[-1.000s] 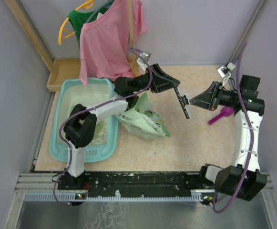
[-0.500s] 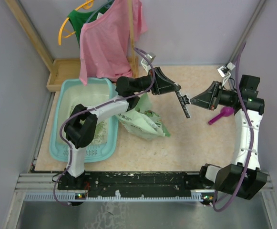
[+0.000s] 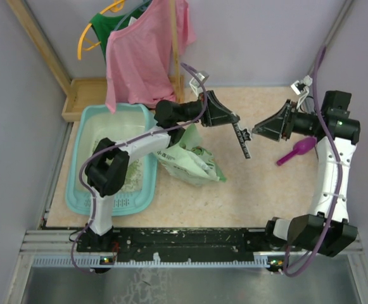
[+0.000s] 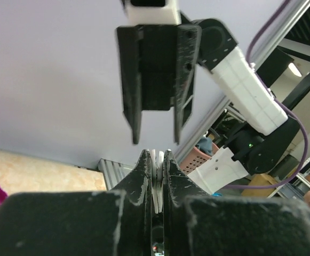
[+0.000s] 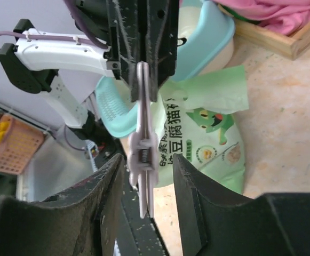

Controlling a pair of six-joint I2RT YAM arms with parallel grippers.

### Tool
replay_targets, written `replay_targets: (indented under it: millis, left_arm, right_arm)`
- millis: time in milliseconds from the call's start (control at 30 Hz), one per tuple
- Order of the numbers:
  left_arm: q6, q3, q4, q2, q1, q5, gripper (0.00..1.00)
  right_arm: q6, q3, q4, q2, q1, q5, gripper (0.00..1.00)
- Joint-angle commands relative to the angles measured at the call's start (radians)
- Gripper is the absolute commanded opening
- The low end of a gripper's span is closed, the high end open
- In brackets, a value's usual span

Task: Fill the litter box with clean litter
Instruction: Adjust the clamp at the center of the board.

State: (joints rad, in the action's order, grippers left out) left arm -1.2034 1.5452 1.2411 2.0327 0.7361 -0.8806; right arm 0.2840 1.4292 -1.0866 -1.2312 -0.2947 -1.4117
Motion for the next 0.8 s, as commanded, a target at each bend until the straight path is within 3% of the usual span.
replay_targets:
  millis: [0,100,333,467,767]
  left_arm:
    - [0.028,0.023,-0.026,-0.025,-0.031,-0.032,0.03]
    - [0.036,0.032,-0.042,-0.031,-0.040,-0.038,0.03]
    - [-0.077,0.109,-0.003,0.009,-0.045,-0.080,0.02]
    - [-0.099,0.117,0.008,0.005,-0.044,-0.096,0.02]
    - [0.007,0.067,-0.100,-0.053,-0.043,-0.120,0.02]
  right_arm:
    - [0.275,0.175,-0.254,-0.018,0.015,0.032,0.43]
    - [0.433,0.250,-0.398,-0.035,0.034,0.057,0.45]
    - [0.537,0.149,-0.411,-0.018,0.133,0.148,0.51]
    - [0.534,0.183,-0.411,-0.056,0.134,0.157,0.53]
    - [0.488,0.308,-0.410,-0.108,0.135,0.171,0.54]
